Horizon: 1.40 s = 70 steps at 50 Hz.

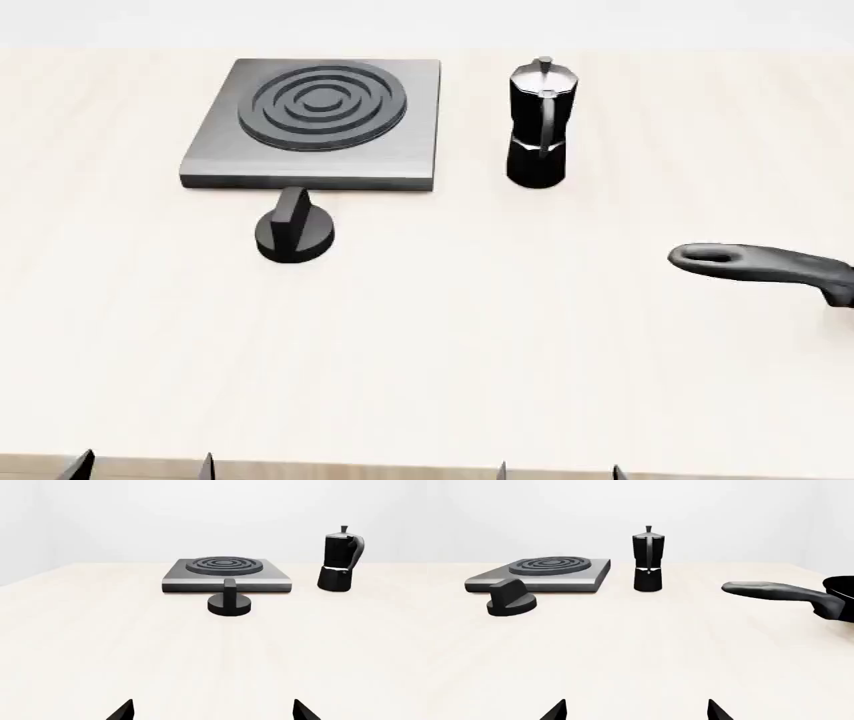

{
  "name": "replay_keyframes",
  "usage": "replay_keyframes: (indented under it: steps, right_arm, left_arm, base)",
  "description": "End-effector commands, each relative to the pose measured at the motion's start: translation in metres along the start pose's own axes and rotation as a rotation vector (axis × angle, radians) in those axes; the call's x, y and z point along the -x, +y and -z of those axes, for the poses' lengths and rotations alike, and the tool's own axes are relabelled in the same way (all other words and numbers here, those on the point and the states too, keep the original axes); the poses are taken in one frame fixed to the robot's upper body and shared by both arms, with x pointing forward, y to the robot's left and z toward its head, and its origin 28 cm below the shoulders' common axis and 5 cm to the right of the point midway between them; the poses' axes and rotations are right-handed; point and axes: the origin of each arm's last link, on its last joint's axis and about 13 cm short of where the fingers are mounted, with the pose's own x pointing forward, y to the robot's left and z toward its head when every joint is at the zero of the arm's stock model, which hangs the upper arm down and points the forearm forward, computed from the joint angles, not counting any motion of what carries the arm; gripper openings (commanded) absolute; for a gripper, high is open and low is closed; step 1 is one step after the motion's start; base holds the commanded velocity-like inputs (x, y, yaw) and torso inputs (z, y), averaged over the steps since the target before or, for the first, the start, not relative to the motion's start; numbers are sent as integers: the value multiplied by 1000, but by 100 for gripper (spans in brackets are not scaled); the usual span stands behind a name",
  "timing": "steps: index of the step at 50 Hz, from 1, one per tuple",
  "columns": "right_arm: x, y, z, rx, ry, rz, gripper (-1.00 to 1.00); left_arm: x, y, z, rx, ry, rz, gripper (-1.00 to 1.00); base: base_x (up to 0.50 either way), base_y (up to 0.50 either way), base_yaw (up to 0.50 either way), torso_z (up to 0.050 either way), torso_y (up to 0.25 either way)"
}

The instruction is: Put the moka pot on the stove.

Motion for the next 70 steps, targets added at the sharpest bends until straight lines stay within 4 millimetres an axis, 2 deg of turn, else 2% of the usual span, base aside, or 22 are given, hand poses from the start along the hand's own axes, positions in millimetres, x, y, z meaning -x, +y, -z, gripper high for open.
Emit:
replay_keyframes:
  steps: [1, 5, 17, 25, 30, 32, 33, 48, 70]
  right_arm:
    - [0, 0, 3, 0, 0, 0, 100]
    - [-1, 1, 9, -11, 5, -22, 100]
    - [1, 2, 9, -3, 11, -19, 100]
    - [2, 2, 5, 18, -7, -11, 100]
    - [1, 3, 5, 20, -7, -16, 100]
    - [1, 3, 5, 20, -6, -16, 100]
    - [2, 3, 6, 27, -7, -11, 100]
    - [4, 7, -14, 50, -90, -33, 100]
    - [7, 12, -24, 60, -129, -56, 100]
  left_arm:
    - [0, 0, 0, 0, 0, 0, 100]
    - [2, -1, -1, -8, -3, 10, 100]
    - [4, -1, -1, -14, -18, 18, 100]
    - [6, -2, 17, -5, -25, 23, 100]
    - [5, -1, 12, -48, -68, 32, 100]
    - [6, -2, 8, 1, -61, 43, 100]
    - [9, -5, 4, -38, -94, 61, 100]
    - [12, -2, -20, 0, -179, 28, 100]
    - [16, -1, -27, 9, -203, 32, 100]
  base:
    - [0, 0, 0, 0, 0]
    - [0, 0, 0, 0, 0]
    - [0, 0, 0, 0, 0]
    - [0, 0, 0, 0, 0]
    - [0, 0, 0, 0, 0]
    - [0, 0, 0, 0, 0]
    - [0, 0, 0, 0, 0]
    - [0, 0, 0, 0, 0]
    - [100, 0, 0, 0, 0]
